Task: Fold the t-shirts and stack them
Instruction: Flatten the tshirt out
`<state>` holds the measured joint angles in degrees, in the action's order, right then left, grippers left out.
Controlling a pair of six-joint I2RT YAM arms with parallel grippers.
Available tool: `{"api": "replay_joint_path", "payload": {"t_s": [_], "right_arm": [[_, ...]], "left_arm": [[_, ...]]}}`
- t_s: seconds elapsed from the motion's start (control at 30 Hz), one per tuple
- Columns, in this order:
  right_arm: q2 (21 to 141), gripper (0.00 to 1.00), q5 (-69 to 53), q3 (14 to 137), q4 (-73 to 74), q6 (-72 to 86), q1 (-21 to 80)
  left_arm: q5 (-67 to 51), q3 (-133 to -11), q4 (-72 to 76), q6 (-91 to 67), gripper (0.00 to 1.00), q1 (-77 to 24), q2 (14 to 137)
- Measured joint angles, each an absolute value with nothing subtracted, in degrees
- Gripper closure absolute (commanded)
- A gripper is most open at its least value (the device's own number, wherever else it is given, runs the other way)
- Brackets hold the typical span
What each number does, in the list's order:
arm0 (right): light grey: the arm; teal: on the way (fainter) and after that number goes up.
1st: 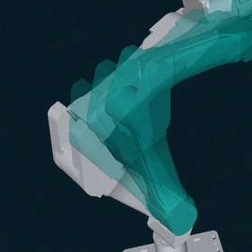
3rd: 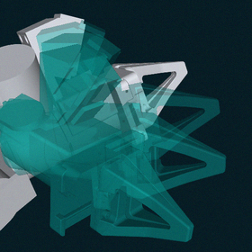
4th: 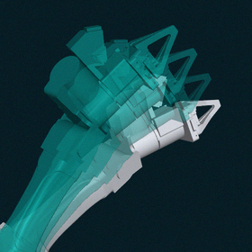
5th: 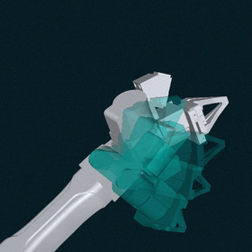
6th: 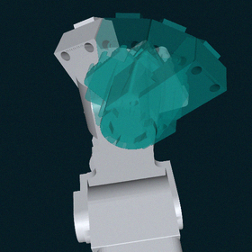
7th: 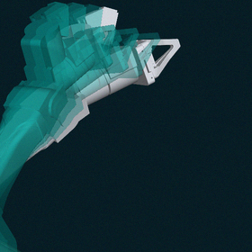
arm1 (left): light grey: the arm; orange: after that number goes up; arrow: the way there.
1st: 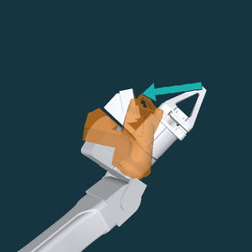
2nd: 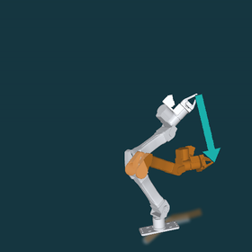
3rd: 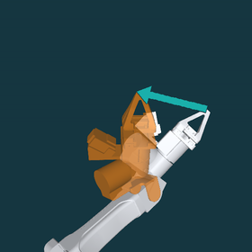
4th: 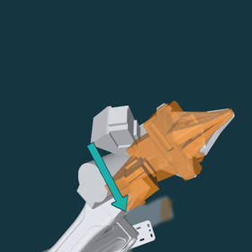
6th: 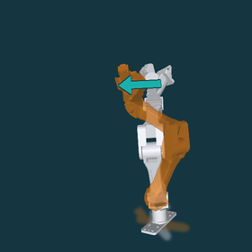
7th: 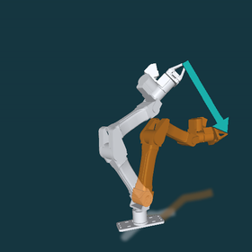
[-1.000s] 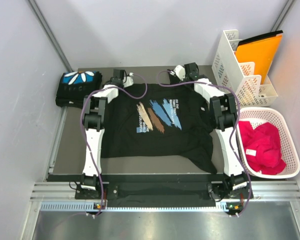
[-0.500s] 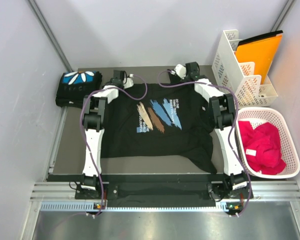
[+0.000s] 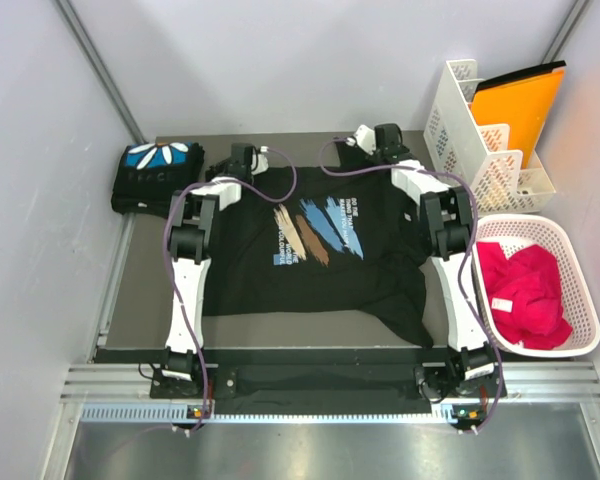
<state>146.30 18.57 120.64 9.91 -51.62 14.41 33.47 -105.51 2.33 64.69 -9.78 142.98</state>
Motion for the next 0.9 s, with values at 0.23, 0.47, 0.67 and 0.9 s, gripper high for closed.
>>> {"api": "replay_joint_path", "payload": {"t_s": [0.23,0.47,0.67,0.9], "right_arm": [[143.94,0.78,22.46,120.36,8.29,-49.67,13.52],[130.72,1.0,13.54,114.76,18.85,-45.19,13.21],[123.37,1.0,7.6,108.38,26.22,-44.29,12.93],[125.36,1.0,5.34,104.64,33.95,-43.7,12.32]], "left_arm": [[34.37,-104.73,7.86,63.4,0.57,-10.26,141.99],[29.23,-98.21,2.96,59.48,1.0,-11.35,133.6],[22.81,-92.68,-3.22,58.87,1.0,-11.92,125.49],[20.23,-91.05,-8.82,59.96,1.0,-12.05,125.27]]}}
